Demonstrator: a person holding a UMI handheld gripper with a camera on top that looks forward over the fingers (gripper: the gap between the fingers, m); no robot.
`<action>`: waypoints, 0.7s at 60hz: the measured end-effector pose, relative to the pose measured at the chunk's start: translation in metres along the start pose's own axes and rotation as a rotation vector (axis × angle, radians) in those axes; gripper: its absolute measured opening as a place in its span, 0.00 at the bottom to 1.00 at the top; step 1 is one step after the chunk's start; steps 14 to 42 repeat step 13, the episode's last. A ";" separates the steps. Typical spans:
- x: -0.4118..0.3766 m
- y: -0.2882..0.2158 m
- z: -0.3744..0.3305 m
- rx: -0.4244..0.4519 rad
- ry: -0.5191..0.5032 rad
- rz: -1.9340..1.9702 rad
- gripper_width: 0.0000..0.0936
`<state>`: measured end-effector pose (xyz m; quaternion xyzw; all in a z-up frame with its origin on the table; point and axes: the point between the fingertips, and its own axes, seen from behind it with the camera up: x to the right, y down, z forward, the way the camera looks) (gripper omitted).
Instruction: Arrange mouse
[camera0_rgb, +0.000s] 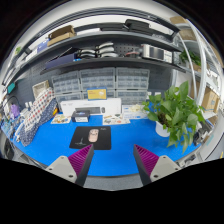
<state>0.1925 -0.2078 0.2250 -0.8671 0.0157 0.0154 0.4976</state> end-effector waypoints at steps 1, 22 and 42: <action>0.000 0.001 0.000 0.000 0.001 -0.002 0.85; 0.001 0.009 0.000 -0.015 0.009 -0.026 0.85; 0.001 0.009 0.000 -0.015 0.009 -0.026 0.85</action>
